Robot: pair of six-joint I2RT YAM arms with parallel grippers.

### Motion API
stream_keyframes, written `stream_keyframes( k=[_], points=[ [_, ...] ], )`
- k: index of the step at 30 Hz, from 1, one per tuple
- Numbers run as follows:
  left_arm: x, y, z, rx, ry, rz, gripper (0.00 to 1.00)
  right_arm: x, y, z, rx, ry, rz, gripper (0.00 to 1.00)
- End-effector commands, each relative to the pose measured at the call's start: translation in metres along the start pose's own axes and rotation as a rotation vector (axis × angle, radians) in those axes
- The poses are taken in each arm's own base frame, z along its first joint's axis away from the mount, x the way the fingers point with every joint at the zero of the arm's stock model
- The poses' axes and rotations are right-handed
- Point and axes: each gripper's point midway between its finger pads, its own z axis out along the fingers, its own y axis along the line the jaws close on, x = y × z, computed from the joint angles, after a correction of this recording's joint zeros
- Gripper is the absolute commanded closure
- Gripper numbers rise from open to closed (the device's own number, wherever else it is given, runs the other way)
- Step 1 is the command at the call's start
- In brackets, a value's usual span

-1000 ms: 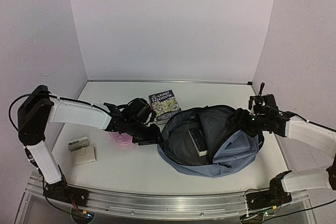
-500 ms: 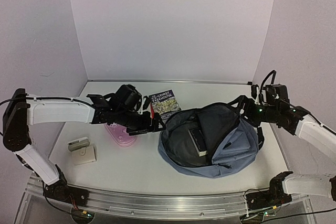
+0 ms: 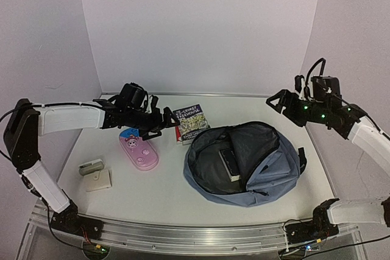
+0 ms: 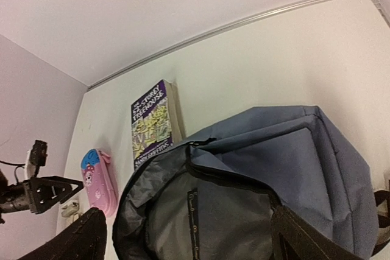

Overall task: Pack the student bag
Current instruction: Pick up the book from the center of the board.

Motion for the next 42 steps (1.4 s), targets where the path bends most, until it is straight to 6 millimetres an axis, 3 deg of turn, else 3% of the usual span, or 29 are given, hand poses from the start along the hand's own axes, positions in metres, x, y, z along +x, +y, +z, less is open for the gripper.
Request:
stream_keyframes(
  k=[1,6,11,20,28,42],
  points=[
    [-0.041,-0.009,0.01,0.102,-0.048,-0.045,0.01,-0.012,0.049,0.011,-0.131,-0.01,-0.042,0.12],
    [-0.056,0.008,0.023,0.083,-0.055,-0.066,0.02,0.001,0.096,0.046,-0.14,0.013,-0.11,0.15],
    [-0.064,0.023,0.036,0.078,-0.049,-0.093,0.03,0.011,0.118,0.102,-0.115,0.048,-0.149,0.19],
    [-0.08,0.04,0.05,0.101,-0.036,-0.117,0.05,0.039,0.112,0.206,-0.036,0.145,-0.14,0.21],
    [-0.081,0.054,0.07,0.093,0.002,-0.132,0.06,0.072,0.104,0.275,-0.024,0.23,-0.147,0.28],
    [-0.075,0.067,0.089,0.102,0.043,-0.16,0.07,0.102,0.07,0.327,0.079,0.257,-0.155,0.28]
  ],
)
